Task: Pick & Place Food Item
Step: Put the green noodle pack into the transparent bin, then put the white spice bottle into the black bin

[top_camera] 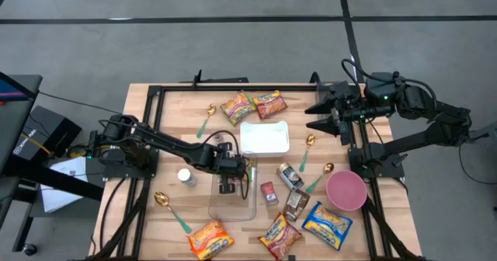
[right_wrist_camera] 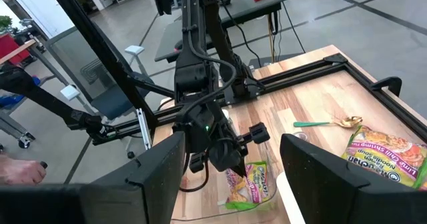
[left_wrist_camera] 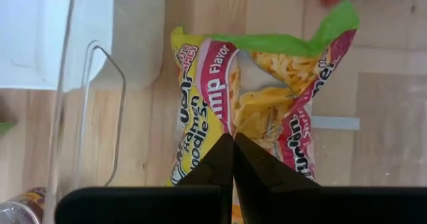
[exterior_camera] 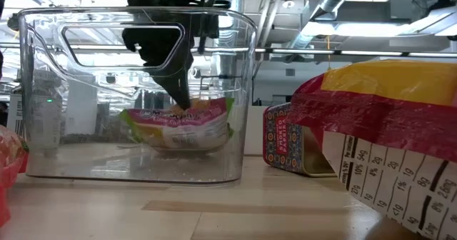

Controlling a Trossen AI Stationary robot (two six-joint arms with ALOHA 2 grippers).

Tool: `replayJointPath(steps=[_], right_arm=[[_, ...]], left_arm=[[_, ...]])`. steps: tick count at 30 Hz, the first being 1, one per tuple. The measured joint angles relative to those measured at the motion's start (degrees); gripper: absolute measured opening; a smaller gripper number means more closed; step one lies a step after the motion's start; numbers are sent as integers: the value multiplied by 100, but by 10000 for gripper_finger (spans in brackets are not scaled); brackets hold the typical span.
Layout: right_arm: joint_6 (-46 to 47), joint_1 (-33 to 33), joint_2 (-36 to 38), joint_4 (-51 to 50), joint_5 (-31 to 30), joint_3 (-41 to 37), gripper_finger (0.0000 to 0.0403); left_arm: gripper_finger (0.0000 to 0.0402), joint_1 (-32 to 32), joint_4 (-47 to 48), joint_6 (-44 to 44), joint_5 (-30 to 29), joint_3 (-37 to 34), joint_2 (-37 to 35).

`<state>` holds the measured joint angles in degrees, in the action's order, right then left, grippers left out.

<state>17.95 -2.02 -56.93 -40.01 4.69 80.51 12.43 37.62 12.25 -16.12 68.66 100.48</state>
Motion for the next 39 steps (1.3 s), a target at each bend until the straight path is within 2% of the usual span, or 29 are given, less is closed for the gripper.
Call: replayJointPath(steps=[14,18,30,39], right_arm=[[-56,-2,-2,0,0,0,240],[-56,-2,-1,0,0,0,240],[-54,-2,0,-11,0,0,240],[-54,0,0,-21,0,0,240]], left_arm=[[13,0,49,151,98,0,30],[35,7,47,193,98,0,27],[136,13,15,213,153,4,-351],[154,20,-224,217,167,4,-1110]])
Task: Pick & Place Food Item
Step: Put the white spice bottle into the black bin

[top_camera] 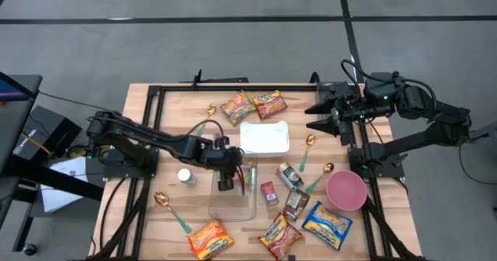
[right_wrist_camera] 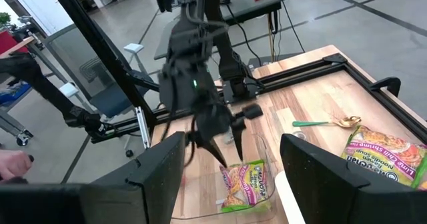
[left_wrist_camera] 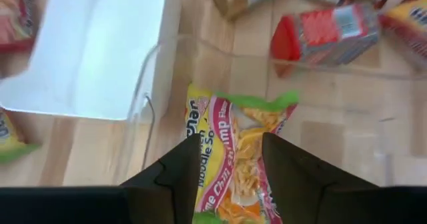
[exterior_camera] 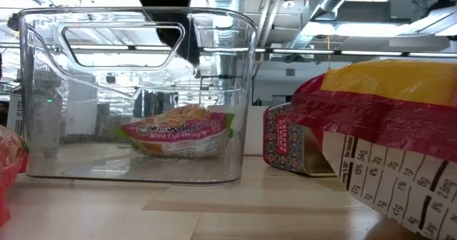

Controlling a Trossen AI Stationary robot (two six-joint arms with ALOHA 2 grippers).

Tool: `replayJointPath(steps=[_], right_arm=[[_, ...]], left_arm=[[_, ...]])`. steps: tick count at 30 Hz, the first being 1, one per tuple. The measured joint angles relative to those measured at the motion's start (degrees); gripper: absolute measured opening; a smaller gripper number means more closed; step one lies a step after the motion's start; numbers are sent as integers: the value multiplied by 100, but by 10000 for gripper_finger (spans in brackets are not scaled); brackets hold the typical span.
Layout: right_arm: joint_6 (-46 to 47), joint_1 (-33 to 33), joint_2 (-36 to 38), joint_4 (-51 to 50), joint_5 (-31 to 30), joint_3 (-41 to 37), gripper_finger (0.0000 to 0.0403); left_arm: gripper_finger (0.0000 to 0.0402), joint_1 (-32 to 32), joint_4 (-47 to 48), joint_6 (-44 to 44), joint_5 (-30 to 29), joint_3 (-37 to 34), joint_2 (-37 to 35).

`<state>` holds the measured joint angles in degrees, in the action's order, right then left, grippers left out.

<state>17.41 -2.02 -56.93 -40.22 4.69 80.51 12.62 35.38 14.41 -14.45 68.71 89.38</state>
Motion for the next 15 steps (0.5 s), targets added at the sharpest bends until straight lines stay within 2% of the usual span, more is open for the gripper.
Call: replayJointPath(steps=[10,15], right_arm=[[15,0,0,2,0,0,240],[15,0,0,19,0,0,240]], left_arm=[[136,20,-1194,215,89,0,-1207],[127,93,-1481,240,85,0,-1685]])
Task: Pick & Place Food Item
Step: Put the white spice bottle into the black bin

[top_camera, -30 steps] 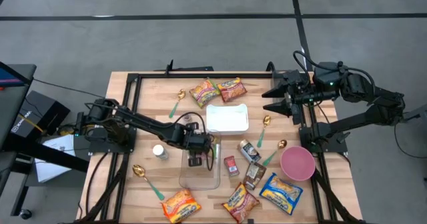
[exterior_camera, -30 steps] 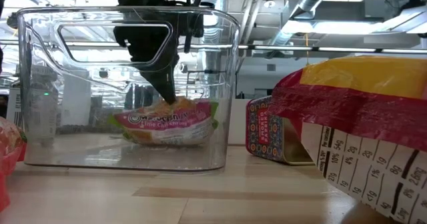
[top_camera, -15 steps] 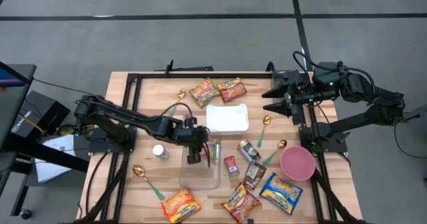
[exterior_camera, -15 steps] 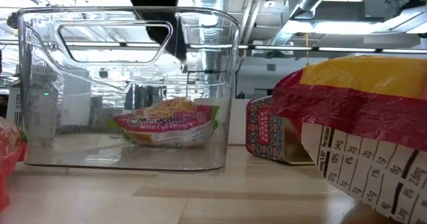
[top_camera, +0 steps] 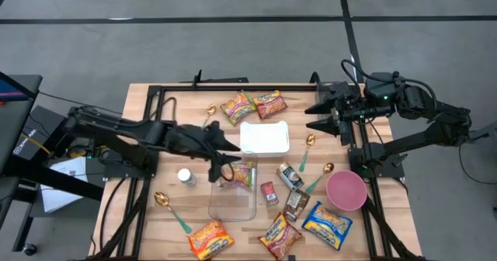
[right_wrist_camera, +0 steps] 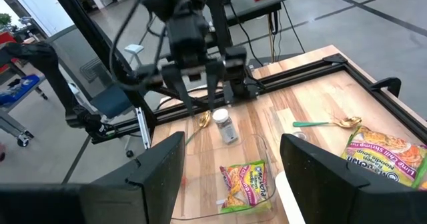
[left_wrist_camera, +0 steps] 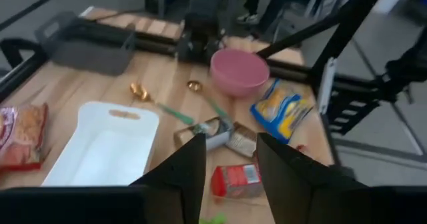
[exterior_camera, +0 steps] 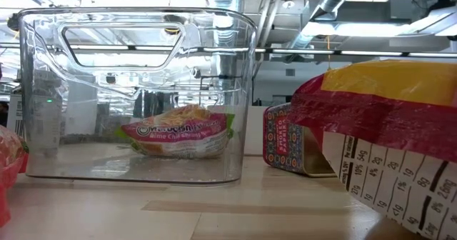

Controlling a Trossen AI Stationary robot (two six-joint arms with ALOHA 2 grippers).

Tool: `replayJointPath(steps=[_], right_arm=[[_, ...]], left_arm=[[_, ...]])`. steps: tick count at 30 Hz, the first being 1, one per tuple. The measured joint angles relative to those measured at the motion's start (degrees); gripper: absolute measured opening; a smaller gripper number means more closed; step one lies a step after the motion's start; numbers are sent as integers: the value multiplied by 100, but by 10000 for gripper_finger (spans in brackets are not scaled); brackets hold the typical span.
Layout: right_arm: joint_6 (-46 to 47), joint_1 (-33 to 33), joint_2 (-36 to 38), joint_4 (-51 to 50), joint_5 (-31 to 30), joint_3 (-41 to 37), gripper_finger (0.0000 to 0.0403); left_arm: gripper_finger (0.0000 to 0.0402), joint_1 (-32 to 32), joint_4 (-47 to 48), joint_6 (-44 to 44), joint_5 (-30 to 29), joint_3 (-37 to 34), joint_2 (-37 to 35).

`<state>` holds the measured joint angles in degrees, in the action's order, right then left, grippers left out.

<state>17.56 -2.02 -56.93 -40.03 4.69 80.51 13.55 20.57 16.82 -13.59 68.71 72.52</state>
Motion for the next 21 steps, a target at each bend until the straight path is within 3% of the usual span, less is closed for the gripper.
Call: replayJointPath(steps=[7,21], right_arm=[[0,0,0,3,0,0,240],[-4,0,0,3,0,0,240]], left_arm=[[118,45,45,11,-1,0,-321],[120,42,45,2,-3,0,-318]])
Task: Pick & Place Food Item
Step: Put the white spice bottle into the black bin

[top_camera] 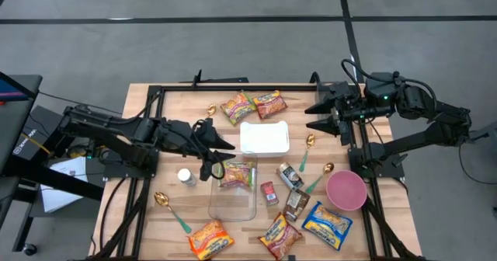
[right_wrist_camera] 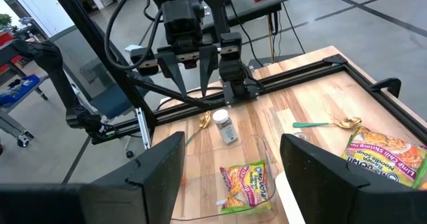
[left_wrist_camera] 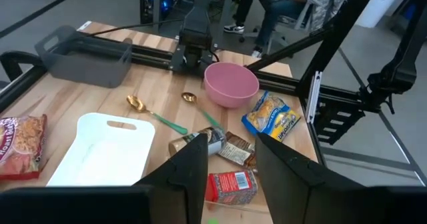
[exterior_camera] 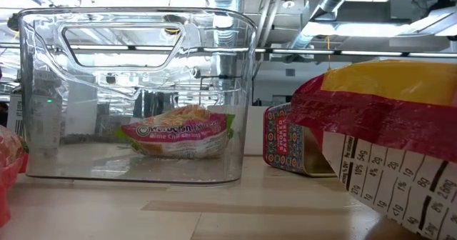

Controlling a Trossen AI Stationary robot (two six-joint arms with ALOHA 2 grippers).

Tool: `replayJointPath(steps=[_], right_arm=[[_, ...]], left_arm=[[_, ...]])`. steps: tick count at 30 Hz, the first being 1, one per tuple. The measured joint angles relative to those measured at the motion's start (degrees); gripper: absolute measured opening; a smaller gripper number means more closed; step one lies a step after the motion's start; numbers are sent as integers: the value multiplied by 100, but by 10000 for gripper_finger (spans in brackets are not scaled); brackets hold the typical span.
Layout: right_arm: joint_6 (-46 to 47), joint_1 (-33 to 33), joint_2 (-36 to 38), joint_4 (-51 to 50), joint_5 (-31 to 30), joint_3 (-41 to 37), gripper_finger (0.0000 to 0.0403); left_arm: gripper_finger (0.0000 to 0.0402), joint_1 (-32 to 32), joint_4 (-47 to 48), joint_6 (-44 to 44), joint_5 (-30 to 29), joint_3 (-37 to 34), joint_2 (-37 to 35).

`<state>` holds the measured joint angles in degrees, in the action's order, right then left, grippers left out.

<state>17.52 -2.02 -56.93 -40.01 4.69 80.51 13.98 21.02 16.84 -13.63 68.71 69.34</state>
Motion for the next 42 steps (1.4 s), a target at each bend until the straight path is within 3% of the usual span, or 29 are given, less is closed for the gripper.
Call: replayJointPath(steps=[8,16,24,28,32,37,42], right_arm=[[0,0,0,0,0,0,240],[-4,0,0,0,0,0,240],[-11,0,0,0,0,0,240],[-11,0,0,0,0,0,240],[-11,0,0,0,0,0,240],[-11,0,0,0,0,0,240],[-7,0,0,-1,0,0,240]], left_arm=[[121,0,-2,84,5,0,0],[118,78,199,643,428,0,0],[123,437,1477,1388,697,0,2],[158,636,2118,1528,631,0,2],[218,630,2380,1539,416,-2,2],[286,532,2601,1039,187,-2,2],[312,418,3554,1061,177,-2,2]])
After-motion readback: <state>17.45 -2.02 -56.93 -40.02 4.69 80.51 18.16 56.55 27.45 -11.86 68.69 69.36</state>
